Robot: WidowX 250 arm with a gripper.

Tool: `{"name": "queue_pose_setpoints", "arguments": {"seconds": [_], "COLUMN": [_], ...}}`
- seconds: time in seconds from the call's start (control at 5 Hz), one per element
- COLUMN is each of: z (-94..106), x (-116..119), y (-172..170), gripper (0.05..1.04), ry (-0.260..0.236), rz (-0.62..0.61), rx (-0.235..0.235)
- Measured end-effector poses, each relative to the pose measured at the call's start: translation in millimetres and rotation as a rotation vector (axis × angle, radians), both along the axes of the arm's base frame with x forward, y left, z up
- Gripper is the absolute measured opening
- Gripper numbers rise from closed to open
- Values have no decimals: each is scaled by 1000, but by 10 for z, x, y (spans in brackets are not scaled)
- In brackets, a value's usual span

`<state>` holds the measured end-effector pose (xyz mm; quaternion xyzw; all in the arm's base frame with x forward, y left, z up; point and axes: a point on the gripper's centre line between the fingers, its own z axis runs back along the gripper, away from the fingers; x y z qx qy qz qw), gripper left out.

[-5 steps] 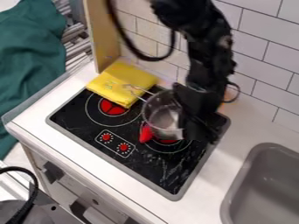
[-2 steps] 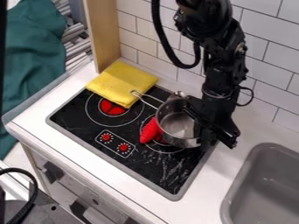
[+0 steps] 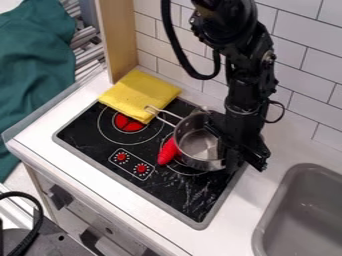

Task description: Move the silver pot on the right side of the burner

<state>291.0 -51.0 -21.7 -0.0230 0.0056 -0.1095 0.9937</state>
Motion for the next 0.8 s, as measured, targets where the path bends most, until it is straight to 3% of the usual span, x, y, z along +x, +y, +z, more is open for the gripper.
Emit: {"name": "queue_pose_setpoints", "arguments": {"seconds": [0.4,0.8], "z": [134,165], "x": [-27,2], "y": [-62,-104], "gripper": [59,59], "ry": [-36,-38], "rz": [-4,-18], "rx": [73,76]}}
